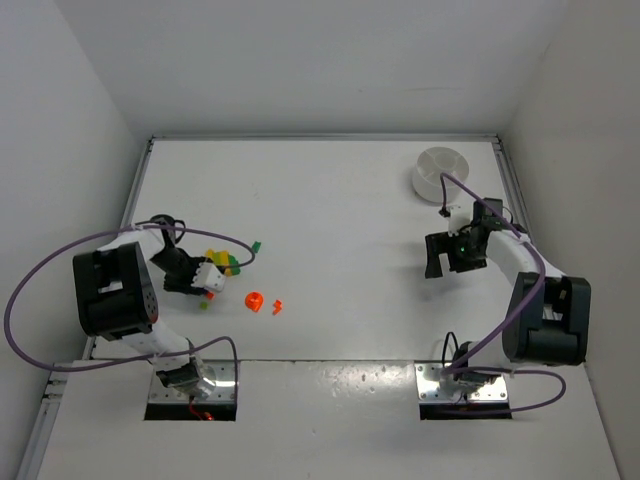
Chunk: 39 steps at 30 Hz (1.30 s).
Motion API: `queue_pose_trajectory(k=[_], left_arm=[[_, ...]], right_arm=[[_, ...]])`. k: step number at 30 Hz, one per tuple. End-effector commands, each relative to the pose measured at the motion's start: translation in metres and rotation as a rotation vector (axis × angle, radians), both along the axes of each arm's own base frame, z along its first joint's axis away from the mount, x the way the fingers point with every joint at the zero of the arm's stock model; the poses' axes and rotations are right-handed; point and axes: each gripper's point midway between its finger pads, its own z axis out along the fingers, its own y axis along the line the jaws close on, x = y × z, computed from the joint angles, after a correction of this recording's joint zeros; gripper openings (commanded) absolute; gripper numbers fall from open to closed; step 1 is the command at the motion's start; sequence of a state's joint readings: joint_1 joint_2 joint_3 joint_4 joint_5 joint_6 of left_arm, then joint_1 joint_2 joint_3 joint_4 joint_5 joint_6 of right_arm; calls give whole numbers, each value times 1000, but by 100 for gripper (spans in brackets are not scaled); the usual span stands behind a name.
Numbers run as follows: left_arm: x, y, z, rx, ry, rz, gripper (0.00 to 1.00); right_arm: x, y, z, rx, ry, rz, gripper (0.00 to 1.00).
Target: Sort the legos into containers by color
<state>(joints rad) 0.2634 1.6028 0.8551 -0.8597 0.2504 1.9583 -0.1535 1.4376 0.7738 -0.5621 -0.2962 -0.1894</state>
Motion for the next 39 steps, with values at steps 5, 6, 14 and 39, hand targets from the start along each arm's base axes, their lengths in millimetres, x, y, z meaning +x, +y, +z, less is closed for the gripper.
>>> queue_pose_trajectory(k=[5,6,14,39], left_arm=[[-8,-19,-18,-66,21,-58,43],[-7,-21,-16,-75,11,-49,42],[-16,-39,19,-150,-93,52,27],[25,-233,245,-848,-44,448,16]], right_arm=[[18,0,22,2,-91,12,98],[16,5,24,13,-96,16,98],[24,17,61,59,-203,35,82],[119,191,240,727,-203,145,63]])
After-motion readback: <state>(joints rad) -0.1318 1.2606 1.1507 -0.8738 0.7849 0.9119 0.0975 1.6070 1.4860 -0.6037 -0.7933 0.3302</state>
